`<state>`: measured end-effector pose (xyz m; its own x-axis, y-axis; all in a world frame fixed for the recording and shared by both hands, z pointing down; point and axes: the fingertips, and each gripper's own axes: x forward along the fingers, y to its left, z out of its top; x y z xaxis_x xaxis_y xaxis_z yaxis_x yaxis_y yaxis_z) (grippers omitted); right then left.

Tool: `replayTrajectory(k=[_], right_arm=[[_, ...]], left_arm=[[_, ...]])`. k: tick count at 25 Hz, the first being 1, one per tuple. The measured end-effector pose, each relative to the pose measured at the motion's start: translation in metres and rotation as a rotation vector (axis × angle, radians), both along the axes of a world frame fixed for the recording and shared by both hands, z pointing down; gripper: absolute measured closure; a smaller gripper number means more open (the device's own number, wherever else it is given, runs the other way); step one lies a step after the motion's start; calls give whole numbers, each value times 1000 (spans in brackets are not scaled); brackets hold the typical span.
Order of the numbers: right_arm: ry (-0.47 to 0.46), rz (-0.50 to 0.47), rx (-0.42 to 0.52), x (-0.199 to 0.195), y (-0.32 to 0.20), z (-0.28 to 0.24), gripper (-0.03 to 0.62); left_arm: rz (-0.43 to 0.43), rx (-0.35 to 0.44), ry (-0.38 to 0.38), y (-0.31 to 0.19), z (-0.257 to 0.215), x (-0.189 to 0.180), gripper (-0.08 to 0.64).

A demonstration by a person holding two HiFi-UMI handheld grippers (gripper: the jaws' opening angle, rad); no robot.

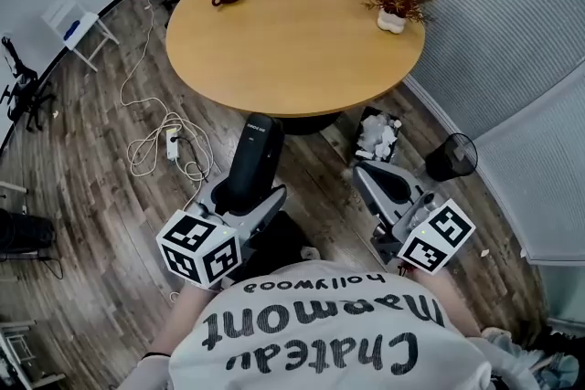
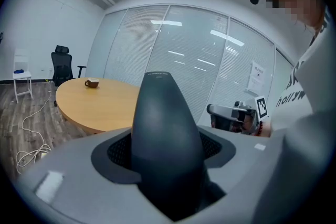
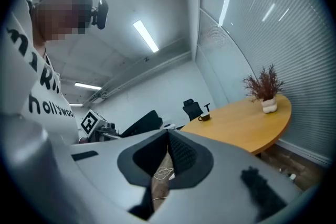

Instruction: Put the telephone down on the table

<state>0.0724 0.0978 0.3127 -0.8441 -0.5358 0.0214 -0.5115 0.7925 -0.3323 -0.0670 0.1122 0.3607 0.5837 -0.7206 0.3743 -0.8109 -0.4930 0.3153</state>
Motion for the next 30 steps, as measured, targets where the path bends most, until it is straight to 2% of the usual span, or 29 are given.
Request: replayTrajectory(k=[4,10,13,20,24,30], right_arm=[[-55,18,-49,12,2,9,577],[65,87,-104,16,-19,32,577],[54,99,-119,16,-28,33,577],[28,70,-139,0,-41,38,577],[31,58,-146,-11,-50,42,577],[32,93,-172,-14,-71,48,577]], left_arm=[[15,-29,0,-5,4,4,241],[11,-27,-5,-20,0,9,241],[12,-44,13,-26,3,15,241],[7,-82,-10,-39,17,14,241],[10,-92,-24,-49,23,6,241],[16,-104,-29,-79,34,-10,241]])
